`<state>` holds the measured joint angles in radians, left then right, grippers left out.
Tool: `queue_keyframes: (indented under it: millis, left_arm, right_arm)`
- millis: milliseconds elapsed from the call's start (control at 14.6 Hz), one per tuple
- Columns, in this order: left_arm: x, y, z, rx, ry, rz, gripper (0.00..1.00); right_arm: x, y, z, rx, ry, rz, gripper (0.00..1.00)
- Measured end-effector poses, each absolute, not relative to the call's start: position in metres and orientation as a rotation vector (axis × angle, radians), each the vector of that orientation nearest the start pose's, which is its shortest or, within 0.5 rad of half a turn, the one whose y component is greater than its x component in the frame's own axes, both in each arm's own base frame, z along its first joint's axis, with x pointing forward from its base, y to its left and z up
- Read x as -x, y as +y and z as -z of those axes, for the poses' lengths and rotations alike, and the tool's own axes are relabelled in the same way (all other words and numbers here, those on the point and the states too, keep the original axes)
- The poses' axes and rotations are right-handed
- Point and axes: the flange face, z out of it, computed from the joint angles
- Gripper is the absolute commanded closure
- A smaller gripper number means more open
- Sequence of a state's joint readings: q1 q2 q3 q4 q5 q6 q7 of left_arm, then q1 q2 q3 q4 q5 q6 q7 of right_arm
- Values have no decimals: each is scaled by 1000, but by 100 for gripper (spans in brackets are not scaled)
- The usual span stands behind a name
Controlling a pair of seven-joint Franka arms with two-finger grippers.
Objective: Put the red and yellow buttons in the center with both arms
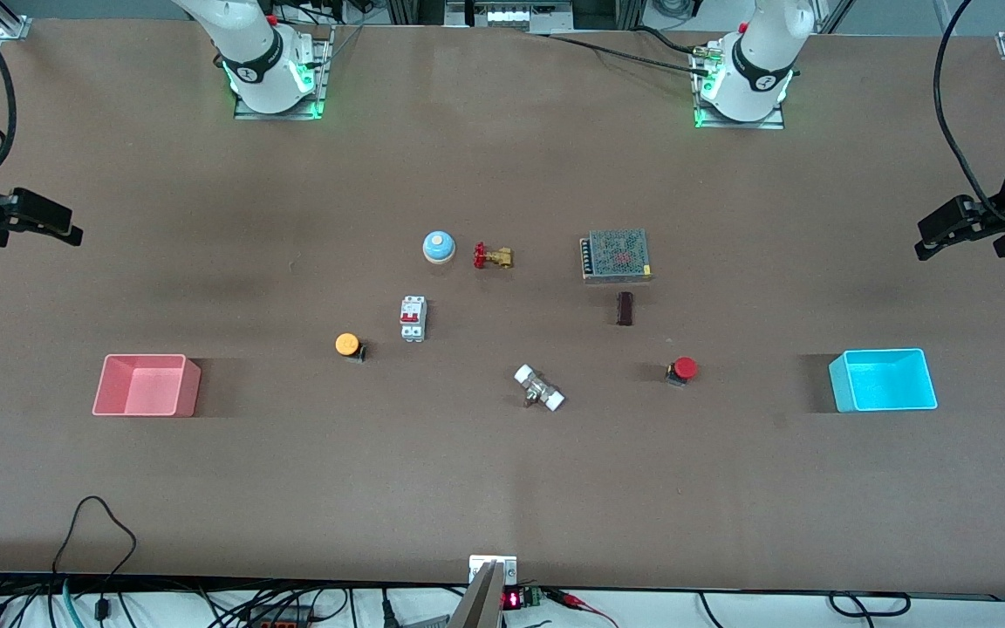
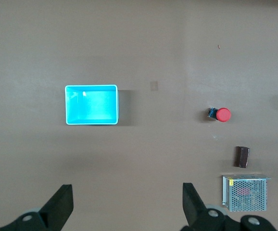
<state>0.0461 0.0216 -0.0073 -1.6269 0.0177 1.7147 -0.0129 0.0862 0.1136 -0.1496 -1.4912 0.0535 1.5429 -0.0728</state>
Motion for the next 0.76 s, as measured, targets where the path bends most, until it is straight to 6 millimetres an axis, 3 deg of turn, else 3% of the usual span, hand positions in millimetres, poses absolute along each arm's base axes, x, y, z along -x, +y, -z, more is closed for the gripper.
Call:
queue_keyframes:
  millis: [756]
  left_arm:
    - [-571,25,-595,3121,-84,74,0]
  right_arm:
    - [-573,-31,-591,3127,-14,-121,0]
